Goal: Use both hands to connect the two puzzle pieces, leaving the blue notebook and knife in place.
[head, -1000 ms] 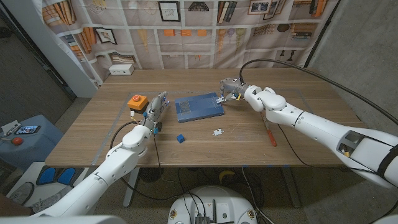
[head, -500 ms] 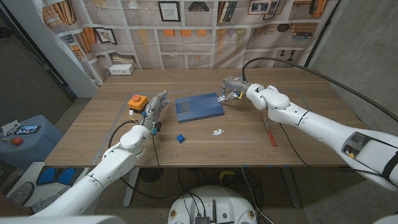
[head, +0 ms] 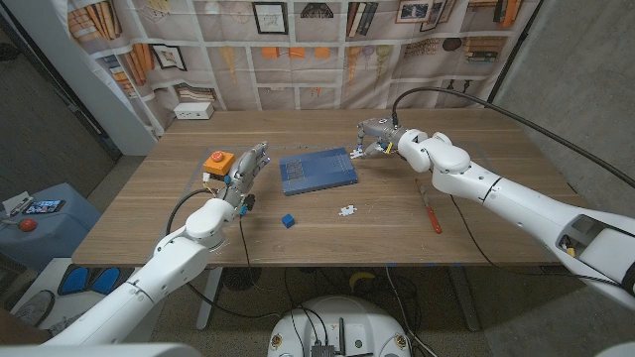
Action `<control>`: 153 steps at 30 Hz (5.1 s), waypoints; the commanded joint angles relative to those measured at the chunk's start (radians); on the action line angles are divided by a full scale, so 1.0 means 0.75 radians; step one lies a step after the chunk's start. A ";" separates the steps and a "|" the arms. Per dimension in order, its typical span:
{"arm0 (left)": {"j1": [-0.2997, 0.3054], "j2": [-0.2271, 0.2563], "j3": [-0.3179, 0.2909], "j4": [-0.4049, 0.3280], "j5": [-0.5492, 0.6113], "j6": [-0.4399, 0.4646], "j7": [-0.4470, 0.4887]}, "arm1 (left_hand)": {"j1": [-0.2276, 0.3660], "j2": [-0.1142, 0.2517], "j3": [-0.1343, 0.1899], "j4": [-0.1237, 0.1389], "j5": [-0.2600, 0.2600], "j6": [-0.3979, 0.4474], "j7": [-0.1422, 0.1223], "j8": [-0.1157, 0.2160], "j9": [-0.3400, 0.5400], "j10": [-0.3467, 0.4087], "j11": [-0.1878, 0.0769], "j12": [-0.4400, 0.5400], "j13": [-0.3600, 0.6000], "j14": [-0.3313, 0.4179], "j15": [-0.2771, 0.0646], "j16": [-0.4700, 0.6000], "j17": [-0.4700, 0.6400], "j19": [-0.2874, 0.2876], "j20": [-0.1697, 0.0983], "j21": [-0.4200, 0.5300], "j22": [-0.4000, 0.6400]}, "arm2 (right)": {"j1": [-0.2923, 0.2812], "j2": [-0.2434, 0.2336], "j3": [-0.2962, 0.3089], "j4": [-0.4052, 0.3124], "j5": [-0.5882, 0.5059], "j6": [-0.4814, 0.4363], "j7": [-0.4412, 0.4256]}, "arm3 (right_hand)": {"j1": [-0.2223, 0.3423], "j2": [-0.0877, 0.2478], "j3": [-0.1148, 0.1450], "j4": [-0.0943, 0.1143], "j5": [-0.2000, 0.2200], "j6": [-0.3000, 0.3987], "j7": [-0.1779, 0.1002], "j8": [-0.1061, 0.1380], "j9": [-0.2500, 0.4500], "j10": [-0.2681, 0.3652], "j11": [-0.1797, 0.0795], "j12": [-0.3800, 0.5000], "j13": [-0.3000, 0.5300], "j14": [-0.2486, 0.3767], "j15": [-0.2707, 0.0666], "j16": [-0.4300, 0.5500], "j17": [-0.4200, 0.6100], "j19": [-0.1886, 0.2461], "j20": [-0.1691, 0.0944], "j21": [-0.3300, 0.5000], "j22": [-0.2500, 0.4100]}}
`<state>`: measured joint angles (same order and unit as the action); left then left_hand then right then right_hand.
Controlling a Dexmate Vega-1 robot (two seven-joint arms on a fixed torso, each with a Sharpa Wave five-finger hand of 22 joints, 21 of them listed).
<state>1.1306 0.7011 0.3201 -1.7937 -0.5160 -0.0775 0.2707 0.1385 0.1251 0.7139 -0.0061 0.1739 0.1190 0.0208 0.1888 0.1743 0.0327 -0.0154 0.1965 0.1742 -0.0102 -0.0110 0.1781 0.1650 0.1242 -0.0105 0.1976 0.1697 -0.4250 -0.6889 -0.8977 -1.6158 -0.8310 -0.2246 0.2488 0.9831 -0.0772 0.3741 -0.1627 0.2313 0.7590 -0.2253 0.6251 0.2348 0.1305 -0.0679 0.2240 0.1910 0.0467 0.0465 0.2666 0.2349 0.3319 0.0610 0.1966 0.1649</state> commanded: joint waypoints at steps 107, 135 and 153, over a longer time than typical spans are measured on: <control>-0.088 0.438 0.160 -0.282 1.515 -0.299 -0.435 | -0.218 0.058 -0.159 0.278 0.028 -0.185 -0.138 -0.027 -0.001 -0.122 -0.116 -0.031 0.000 -0.290 -0.102 -0.009 0.033 -0.420 -0.132 -0.030 0.017 | -0.472 -0.321 0.366 -0.719 0.057 -0.409 0.193 | 0.006 0.022 -0.010 0.012 -0.019 0.026 0.004 -0.005 0.000 0.073 0.003 -0.008 0.006 0.048 -0.001 0.020 0.014 0.014 0.010 -0.006 0.006; -0.238 0.359 0.345 -0.229 1.621 -0.265 -0.596 | -0.221 0.083 -0.217 0.285 0.033 -0.256 -0.129 -0.022 -0.001 -0.230 -0.106 -0.028 0.000 -0.391 -0.075 -0.002 0.036 -0.557 -0.116 -0.026 0.022 | -0.541 -0.365 0.388 -0.761 0.092 -0.407 0.155 | 0.007 0.029 -0.012 0.013 -0.024 0.035 0.004 -0.004 -0.001 0.086 0.002 -0.010 0.006 0.061 -0.008 0.024 0.016 0.019 0.009 -0.005 0.006; -0.272 0.335 0.405 -0.223 1.680 -0.217 -0.645 | -0.220 0.098 -0.228 0.288 0.035 -0.265 -0.120 -0.018 -0.001 -0.244 -0.097 -0.022 -0.001 -0.414 -0.057 0.001 0.035 -0.598 -0.101 -0.022 0.023 | -0.558 -0.375 0.400 -0.754 0.124 -0.387 0.118 | 0.008 0.031 -0.014 0.013 -0.027 0.043 0.004 -0.003 0.000 0.097 0.003 -0.010 0.007 0.069 -0.010 0.027 0.017 0.022 0.010 -0.005 0.006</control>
<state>0.9451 0.9628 0.5952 -1.9638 0.7163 -0.2582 -0.1907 -0.0181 0.0633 0.5477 0.2116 0.1970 -0.0790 -0.0714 0.1732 0.1725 -0.1400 -0.0874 0.1733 0.1724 -0.1662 -0.0340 0.1742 0.1885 -0.1676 -0.0340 0.1739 0.1841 -0.8355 -0.9639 -0.6005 -2.1837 -0.7507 -0.5273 0.3526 0.9843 -0.0628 0.3658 -0.1544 0.2127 0.7789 -0.2237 0.6174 0.2301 0.1953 -0.0647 0.2164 0.1927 0.0879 0.0410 0.2779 0.2440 0.3428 0.0716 0.1935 0.1649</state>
